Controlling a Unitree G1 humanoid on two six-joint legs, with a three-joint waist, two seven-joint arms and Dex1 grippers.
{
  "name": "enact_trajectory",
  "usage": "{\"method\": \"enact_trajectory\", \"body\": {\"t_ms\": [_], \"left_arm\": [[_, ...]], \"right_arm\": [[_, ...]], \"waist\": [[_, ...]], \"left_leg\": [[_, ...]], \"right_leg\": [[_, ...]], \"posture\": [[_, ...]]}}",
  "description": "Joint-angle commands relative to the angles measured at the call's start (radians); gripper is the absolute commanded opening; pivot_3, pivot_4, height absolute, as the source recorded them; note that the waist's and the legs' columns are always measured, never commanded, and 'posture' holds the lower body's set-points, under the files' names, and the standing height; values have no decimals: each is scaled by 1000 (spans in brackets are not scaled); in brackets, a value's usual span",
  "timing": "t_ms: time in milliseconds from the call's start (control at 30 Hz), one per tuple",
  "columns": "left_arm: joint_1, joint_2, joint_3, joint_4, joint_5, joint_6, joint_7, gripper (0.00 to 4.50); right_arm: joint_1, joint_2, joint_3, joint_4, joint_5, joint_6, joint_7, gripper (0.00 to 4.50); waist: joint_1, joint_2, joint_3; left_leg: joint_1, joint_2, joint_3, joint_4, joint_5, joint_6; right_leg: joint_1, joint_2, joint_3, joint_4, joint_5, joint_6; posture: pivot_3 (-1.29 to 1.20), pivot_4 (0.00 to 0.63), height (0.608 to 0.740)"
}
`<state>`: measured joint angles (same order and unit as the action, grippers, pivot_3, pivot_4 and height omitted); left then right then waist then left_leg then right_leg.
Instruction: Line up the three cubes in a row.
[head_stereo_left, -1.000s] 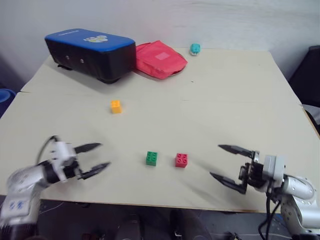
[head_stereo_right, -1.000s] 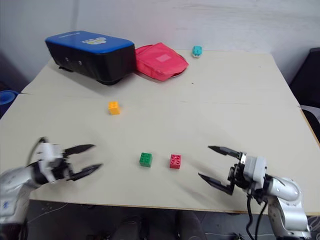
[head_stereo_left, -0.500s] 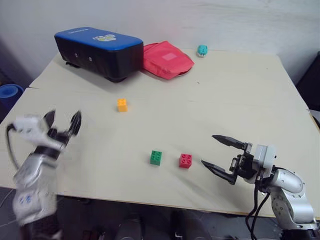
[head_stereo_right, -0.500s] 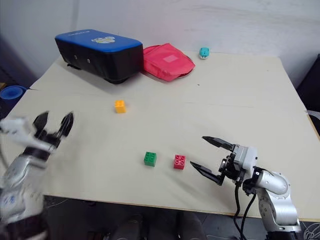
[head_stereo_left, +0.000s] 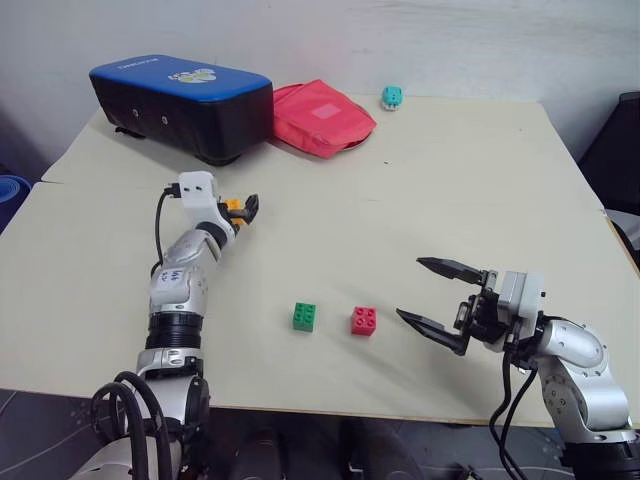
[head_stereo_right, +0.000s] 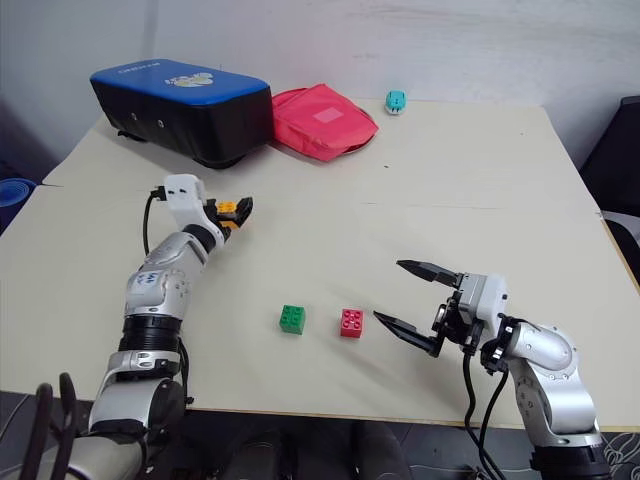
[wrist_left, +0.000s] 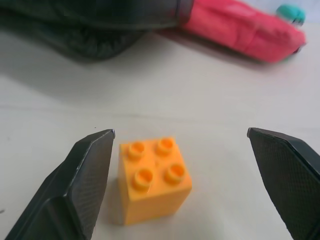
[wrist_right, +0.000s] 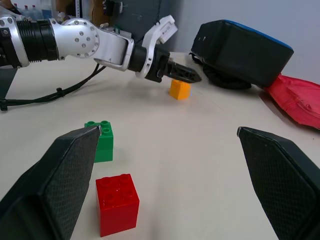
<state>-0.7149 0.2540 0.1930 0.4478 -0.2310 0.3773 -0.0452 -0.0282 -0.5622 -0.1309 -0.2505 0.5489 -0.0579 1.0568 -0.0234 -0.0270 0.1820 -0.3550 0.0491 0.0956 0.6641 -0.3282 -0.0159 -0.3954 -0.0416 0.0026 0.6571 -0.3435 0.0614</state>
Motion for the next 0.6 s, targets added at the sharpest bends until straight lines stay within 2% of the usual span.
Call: {"method": "enact_trajectory", "body": {"t_ms": [33, 167, 267, 367, 533, 600], "left_arm": [[-65, -16, -2, 87, 47, -69, 56, 4465], [-99, -33, -18, 159, 59, -95, 33, 4465], [-114, -40, -19, 195, 69, -119, 36, 3889], [-112, -39, -15, 207, 75, -118, 43, 3114], [-68, -29, -2, 140, 63, -111, 19, 1548], [-54, -22, 11, 117, 47, -141, -12, 1538]], "right_arm": [[6, 18, -25, -6, -8, -44, -19, 4500], [14, 23, -27, -2, -14, -60, -24, 4500], [24, 22, -29, 3, -12, -71, -22, 4500], [35, 24, -32, 10, -13, -84, -22, 4500], [45, 25, -31, 15, -12, -96, -28, 4500], [47, 26, -29, 15, -12, -99, -29, 4500]], "waist": [[3, -1, 0], [12, -1, 0], [19, -1, 0], [21, -1, 0], [21, -1, 0], [20, -1, 0]], "left_leg": [[0, 0, 0, 0, 0, 0], [0, 0, 0, 0, 0, 0], [0, 0, 0, 0, 0, 0], [0, 0, 1, 0, 0, 0], [0, 0, 1, 0, 0, 0], [0, 0, 1, 0, 0, 0]], "right_leg": [[0, 0, 0, 0, 0, 0], [0, 0, 0, 0, 0, 0], [0, 0, 0, 0, 0, 0], [0, 0, 0, 0, 0, 0], [0, 0, 0, 0, 0, 0], [0, 0, 0, 1, 0, 0]], "posture": [[0, 150, 740], [0, 150, 740], [0, 150, 740], [0, 150, 740], [0, 150, 740], [0, 150, 740]]}}
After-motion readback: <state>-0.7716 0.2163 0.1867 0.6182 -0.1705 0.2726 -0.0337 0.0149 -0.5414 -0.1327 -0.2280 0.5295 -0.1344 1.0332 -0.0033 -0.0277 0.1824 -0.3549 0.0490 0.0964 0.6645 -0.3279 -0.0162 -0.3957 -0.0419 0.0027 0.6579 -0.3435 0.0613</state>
